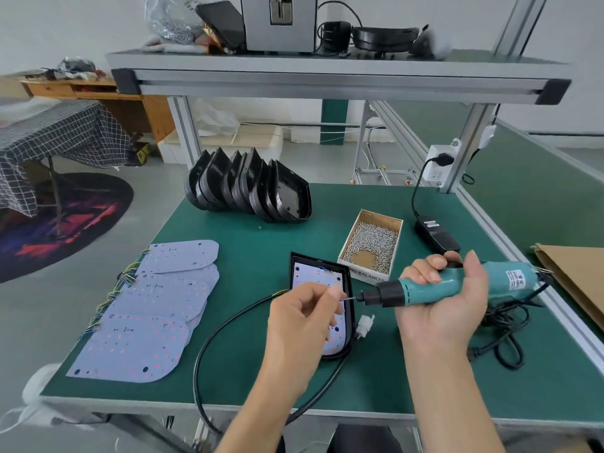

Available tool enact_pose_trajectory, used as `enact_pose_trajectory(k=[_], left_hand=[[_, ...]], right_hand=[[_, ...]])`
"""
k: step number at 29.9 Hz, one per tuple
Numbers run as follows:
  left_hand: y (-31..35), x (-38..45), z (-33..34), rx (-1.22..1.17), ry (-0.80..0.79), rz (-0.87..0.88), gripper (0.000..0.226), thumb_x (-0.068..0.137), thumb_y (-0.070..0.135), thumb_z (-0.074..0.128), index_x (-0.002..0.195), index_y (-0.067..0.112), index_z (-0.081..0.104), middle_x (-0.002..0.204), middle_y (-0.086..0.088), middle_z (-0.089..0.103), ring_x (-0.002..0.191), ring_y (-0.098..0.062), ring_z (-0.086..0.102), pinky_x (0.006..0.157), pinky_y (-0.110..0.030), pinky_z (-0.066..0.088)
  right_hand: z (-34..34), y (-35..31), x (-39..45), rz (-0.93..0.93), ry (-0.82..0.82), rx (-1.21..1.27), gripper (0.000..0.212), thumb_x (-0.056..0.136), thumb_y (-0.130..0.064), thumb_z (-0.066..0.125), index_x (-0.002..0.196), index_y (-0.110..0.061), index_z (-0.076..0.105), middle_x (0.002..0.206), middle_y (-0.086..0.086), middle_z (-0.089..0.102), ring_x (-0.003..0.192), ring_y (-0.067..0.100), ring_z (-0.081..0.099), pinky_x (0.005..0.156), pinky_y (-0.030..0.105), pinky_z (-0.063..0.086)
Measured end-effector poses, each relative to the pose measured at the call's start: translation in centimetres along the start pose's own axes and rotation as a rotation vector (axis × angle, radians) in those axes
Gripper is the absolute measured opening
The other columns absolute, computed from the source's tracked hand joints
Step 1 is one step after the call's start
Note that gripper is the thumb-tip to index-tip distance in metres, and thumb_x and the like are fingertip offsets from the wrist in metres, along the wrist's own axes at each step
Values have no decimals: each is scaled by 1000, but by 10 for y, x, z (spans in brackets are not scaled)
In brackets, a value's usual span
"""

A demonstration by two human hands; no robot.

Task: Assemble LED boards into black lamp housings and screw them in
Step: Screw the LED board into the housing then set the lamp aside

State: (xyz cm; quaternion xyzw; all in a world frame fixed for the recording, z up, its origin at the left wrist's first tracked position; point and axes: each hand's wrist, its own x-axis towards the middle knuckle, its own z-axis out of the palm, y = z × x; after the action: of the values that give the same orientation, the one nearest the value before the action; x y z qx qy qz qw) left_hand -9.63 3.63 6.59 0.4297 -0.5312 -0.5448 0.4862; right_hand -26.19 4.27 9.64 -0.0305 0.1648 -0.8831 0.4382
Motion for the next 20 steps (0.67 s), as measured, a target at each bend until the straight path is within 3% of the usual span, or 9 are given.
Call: enact_pose_trajectory(k=[8, 20], left_hand=[[-4, -16, 16, -221, 178, -80, 24, 100, 18, 67, 80, 12, 79, 71, -5, 70, 58, -13, 50, 52, -21, 44], [-6, -36, 30, -378, 349, -131, 26, 100, 18, 66, 80, 17, 82, 73, -4, 73, 59, -12, 55, 54, -20, 48]], right_hand=[[4, 5, -9, -27, 9, -23, 26, 99, -32, 59, 79, -17, 58, 70, -3, 51, 53, 9, 43, 52, 20, 39], [0, 6, -19, -30, 11, -29, 27, 100, -33, 58, 77, -17, 59, 67, -3, 52, 51, 9, 42, 51, 19, 38]])
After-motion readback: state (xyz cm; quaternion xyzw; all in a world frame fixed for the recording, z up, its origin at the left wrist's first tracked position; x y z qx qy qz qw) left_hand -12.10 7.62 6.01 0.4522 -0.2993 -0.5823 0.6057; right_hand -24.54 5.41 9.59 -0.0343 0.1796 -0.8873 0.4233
